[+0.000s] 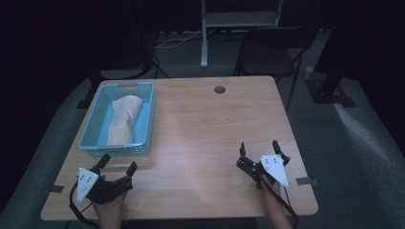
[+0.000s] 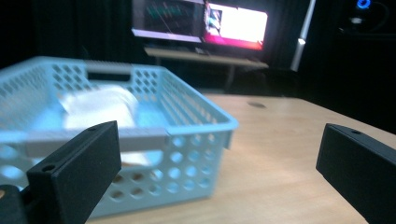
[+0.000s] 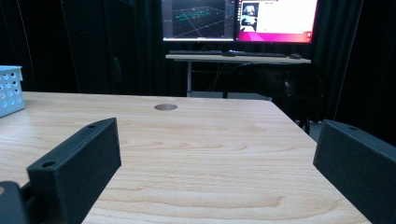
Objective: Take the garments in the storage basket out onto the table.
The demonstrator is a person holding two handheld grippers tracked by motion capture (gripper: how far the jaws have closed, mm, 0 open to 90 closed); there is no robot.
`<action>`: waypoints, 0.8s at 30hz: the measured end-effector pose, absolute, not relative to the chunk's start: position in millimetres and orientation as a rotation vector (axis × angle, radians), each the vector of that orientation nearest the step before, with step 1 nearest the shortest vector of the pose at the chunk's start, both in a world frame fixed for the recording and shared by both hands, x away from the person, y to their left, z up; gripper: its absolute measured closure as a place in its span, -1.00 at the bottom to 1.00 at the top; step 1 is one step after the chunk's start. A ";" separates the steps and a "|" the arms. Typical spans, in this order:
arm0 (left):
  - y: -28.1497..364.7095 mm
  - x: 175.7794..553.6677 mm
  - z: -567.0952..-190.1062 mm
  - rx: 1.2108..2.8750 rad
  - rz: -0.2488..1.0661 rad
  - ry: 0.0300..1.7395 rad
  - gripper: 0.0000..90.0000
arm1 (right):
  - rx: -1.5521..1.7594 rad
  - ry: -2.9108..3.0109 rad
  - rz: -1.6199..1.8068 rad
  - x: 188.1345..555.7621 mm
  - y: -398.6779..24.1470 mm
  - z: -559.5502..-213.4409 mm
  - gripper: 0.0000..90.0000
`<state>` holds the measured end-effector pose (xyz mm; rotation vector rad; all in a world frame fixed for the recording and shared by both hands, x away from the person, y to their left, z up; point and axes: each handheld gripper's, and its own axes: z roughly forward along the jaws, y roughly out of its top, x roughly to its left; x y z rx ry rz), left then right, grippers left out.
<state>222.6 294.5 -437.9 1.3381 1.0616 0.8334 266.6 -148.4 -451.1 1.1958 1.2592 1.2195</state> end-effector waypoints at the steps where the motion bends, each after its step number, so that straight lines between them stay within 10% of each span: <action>1: 295.5 221.9 -436.1 1.354 0.836 1.056 -1.00 | 1.196 1.259 1.219 266.6 -148.4 -451.1 -1.00; 24: 307.6 230.1 -406.8 1.277 0.960 1.083 -1.00 | 1.193 1.259 1.221 266.4 -148.3 -451.2 -1.00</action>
